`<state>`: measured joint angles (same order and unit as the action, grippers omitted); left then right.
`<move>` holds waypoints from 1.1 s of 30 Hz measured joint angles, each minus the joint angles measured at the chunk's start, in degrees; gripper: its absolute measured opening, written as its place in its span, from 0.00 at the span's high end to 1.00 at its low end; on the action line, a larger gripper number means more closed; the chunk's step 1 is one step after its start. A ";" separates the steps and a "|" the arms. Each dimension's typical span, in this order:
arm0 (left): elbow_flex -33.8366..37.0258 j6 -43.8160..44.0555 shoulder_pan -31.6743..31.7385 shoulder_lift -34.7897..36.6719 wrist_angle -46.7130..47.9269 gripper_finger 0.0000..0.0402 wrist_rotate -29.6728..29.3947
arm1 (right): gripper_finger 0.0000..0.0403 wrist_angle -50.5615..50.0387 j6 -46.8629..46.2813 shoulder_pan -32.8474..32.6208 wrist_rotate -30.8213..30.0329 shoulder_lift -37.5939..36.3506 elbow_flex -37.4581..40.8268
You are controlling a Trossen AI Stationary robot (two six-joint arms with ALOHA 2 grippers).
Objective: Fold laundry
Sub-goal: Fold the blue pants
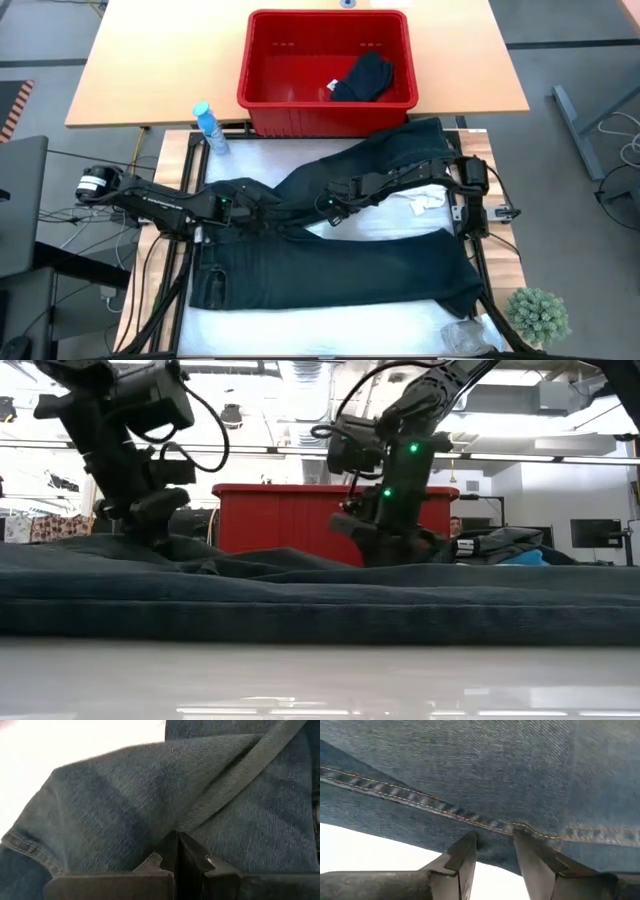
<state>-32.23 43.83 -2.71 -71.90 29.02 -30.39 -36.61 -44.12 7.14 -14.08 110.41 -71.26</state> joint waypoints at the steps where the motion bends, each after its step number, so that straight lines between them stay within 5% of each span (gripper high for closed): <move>1: 0.56 0.22 0.46 0.00 0.02 1.00 0.02 | 0.60 -1.22 -0.82 0.00 0.44 -0.02 0.02; 9: 0.99 2.30 1.02 1.51 -0.66 1.00 0.76 | 0.64 -4.56 2.04 -2.87 3.67 -0.25 -3.30; 17: -4.46 -1.55 0.17 10.73 -1.11 1.00 -4.43 | 0.65 -10.08 5.40 -3.91 2.79 -6.09 -12.99; 26: -13.26 -14.94 0.43 24.92 -5.96 1.00 3.81 | 0.65 -8.27 13.14 -3.67 -1.30 -20.34 -16.96; 33: -17.49 -18.81 3.68 32.93 -2.30 1.00 1.14 | 0.65 -4.26 21.56 -0.75 -3.35 -32.26 -17.00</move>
<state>-49.72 25.03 0.97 -38.97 26.72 -29.26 -40.87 -22.56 6.38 -17.43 78.15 -88.27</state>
